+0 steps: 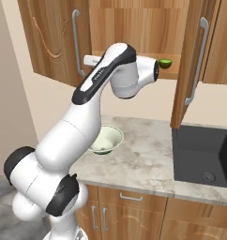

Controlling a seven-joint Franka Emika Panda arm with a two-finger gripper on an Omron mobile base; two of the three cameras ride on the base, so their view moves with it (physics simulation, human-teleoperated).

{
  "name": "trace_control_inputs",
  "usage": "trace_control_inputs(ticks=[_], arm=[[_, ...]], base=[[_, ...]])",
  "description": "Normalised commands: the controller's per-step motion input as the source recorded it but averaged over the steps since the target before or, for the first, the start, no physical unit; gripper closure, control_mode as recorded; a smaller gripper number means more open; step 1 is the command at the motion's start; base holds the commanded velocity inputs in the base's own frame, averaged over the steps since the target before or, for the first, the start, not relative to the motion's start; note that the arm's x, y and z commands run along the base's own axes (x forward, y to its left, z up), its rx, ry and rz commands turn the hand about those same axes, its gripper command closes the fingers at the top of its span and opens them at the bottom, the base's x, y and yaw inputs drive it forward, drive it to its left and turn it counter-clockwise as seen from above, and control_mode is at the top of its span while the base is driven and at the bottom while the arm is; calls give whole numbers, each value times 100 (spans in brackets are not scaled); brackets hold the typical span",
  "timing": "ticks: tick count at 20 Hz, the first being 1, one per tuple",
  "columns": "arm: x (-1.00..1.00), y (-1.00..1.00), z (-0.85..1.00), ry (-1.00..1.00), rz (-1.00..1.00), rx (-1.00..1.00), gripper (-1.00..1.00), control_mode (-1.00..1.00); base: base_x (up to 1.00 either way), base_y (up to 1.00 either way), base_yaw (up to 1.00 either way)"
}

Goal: Open the cabinet. Pick the orange and kiwi from the cabinet and place them into the bowl. Then close the cabinet.

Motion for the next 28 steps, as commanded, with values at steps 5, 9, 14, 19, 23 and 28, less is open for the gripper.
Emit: trace_control_inputs(ticks=[5, 9, 14, 19, 23, 28], arm=[[-38, 69, 26, -4, 1, 0, 100, -100], [-28, 72, 33, -2, 1, 0, 100, -100], [-17, 75, 29, 0, 1, 0, 100, -100], [-23, 78, 34, 0, 2, 0, 100, -100], [-28, 75, 36, 0, 3, 0, 100, -100], [-48, 73, 40, 0, 6, -2, 100, -100]], base=[[0, 0, 0], [0, 0, 0], [0, 0, 0], [0, 0, 0], [0, 0, 0], [0, 0, 0]])
